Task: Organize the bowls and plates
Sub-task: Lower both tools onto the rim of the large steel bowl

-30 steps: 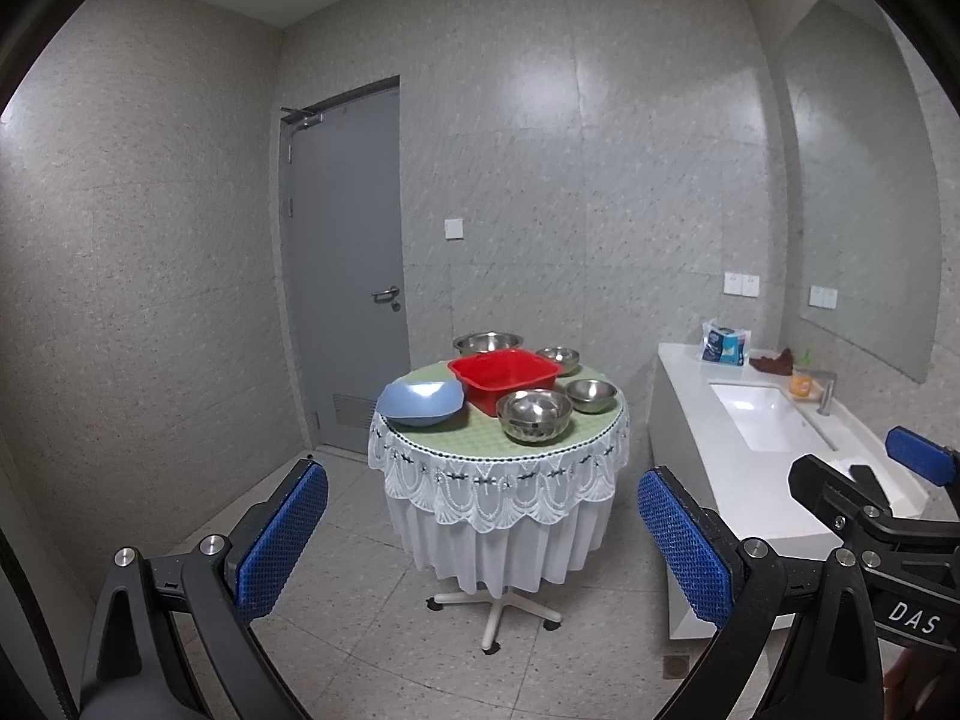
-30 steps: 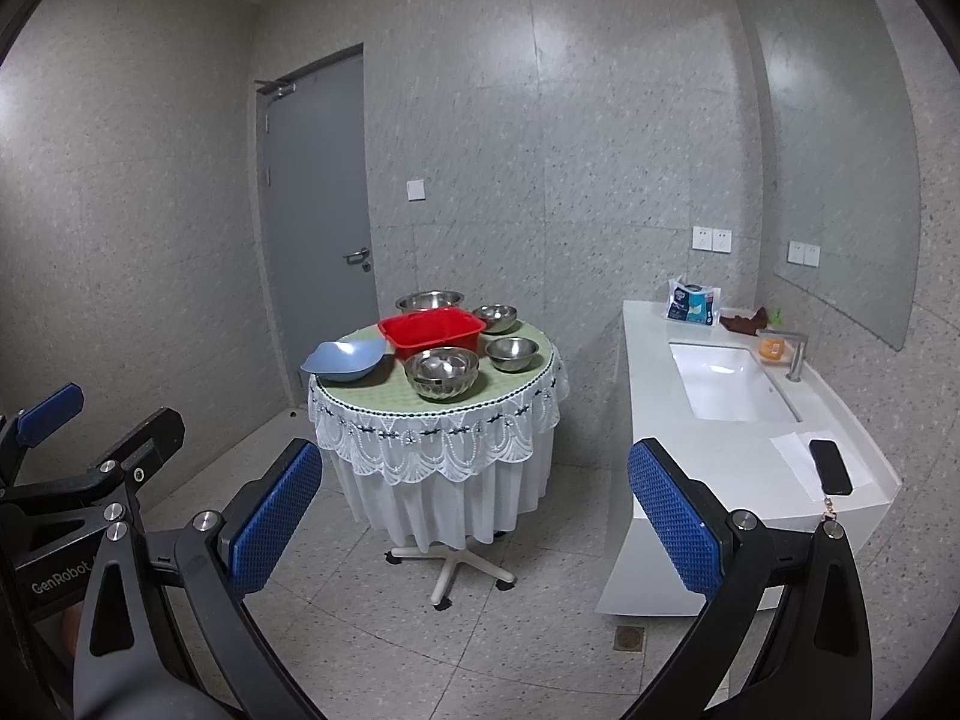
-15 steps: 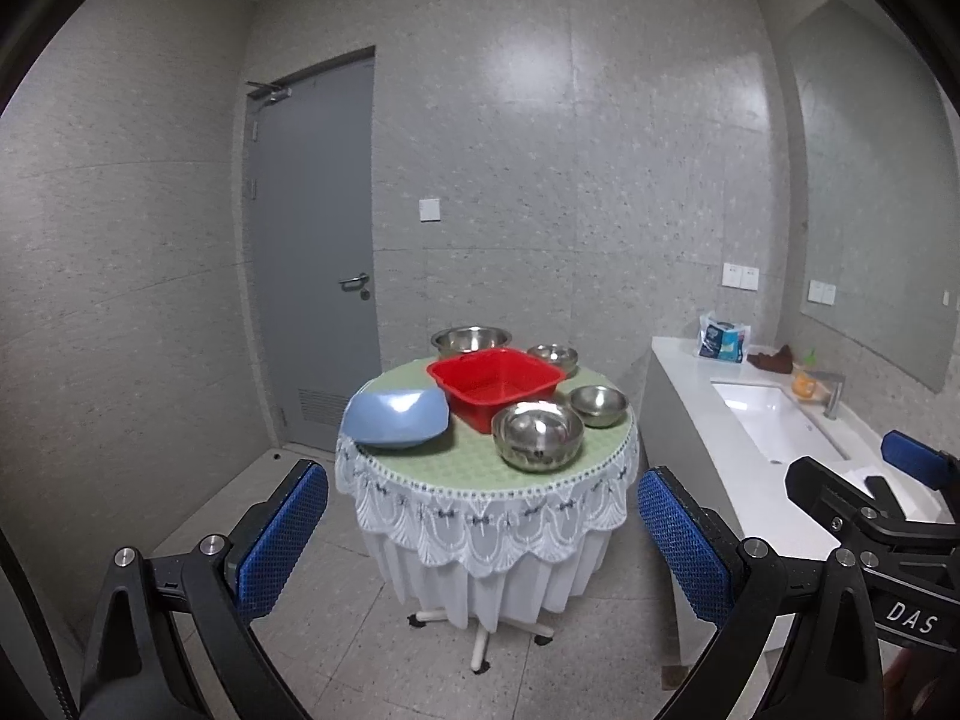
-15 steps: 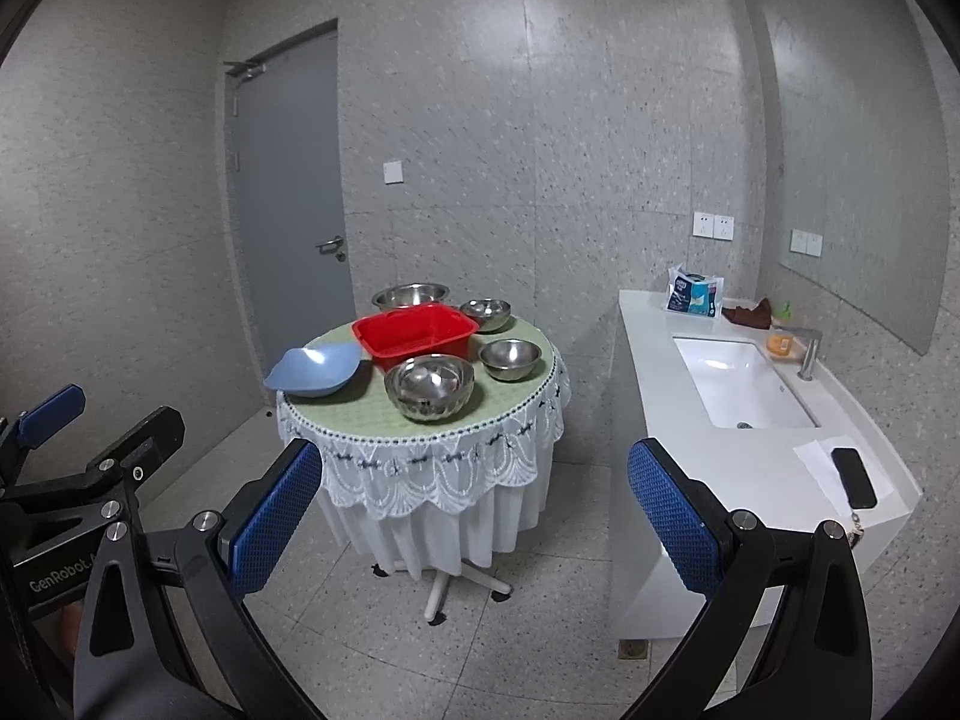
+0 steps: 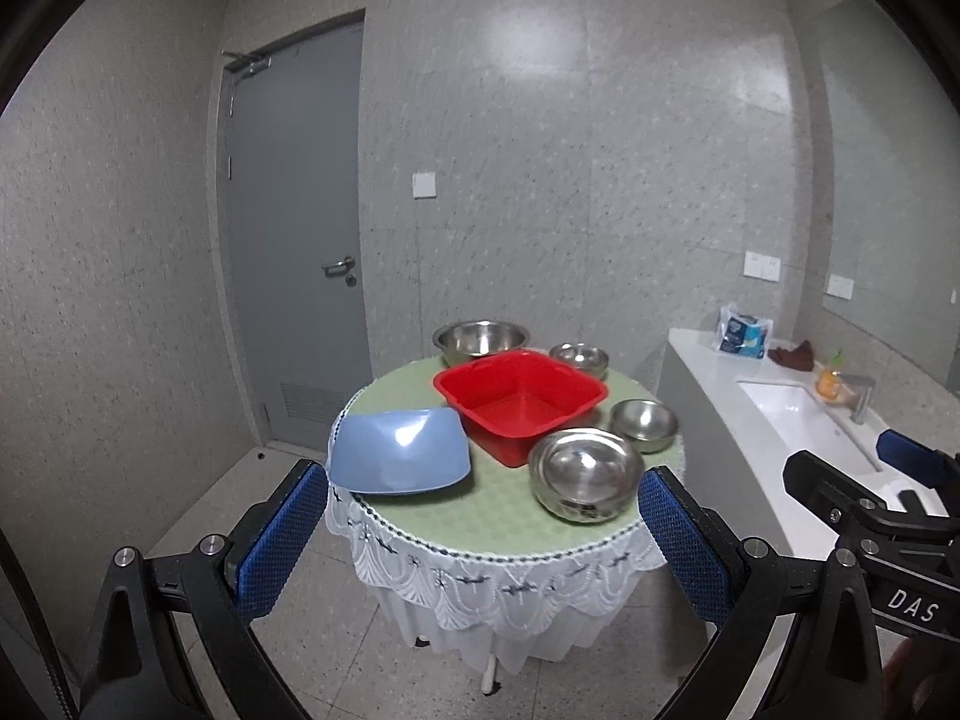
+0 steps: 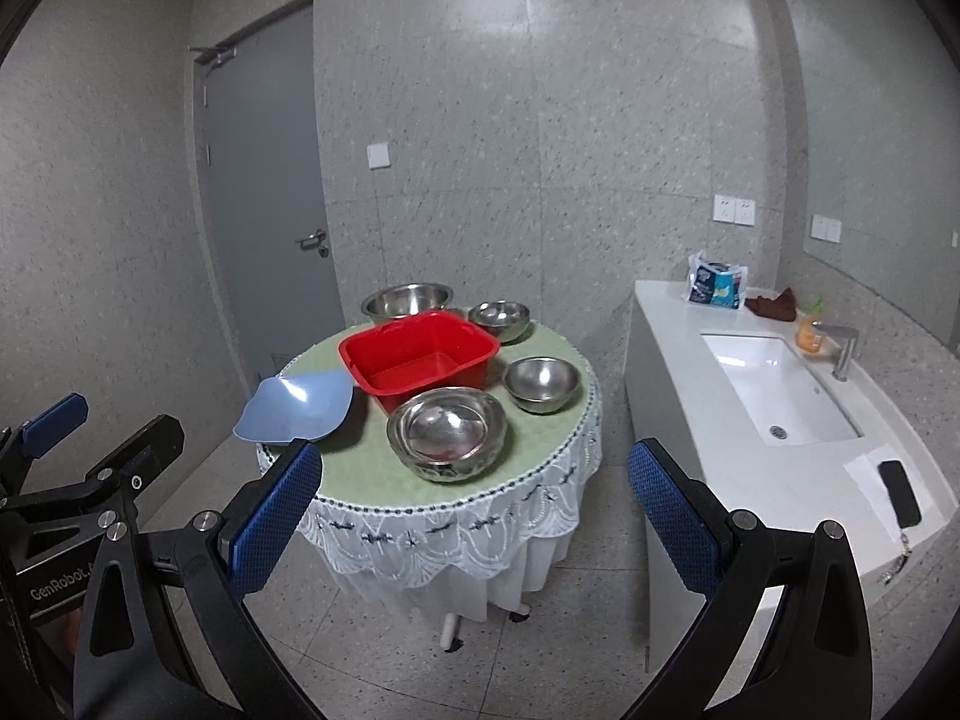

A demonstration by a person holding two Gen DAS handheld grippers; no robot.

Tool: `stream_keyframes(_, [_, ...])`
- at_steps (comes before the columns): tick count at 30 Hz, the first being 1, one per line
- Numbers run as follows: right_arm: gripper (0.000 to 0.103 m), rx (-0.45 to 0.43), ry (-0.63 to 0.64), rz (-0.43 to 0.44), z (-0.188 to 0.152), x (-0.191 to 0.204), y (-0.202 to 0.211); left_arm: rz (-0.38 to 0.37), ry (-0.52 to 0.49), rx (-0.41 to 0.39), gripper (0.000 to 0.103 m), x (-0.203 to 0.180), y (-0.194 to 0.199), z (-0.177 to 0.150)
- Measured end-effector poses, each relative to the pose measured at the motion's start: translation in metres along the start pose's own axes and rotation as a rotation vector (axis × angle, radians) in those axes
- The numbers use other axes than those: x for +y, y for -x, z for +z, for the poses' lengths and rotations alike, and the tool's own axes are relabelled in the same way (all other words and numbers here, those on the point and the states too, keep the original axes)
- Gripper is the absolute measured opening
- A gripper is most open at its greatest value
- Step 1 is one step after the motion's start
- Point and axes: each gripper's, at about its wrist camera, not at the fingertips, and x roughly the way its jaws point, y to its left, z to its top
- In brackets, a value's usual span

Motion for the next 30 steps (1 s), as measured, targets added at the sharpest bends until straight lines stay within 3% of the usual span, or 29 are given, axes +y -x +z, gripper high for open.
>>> stream_keyframes(17, [0.103,0.094,0.082,0.134,0.048,0.019,-0.17,0.116,0.065,0.081,0.102,-0.003,-0.172,0.055])
stream_keyframes(22, [0.103,0.12,0.077,0.158,0.069,0.014,-0.214,0.061,0.093,0.127,0.102,-0.004,-0.225,0.08])
stream_keyframes(30, [0.103,0.168,0.036,0.191,0.124,0.019,-0.299,0.036,0.067,0.16,0.102,0.02,-0.342,0.152])
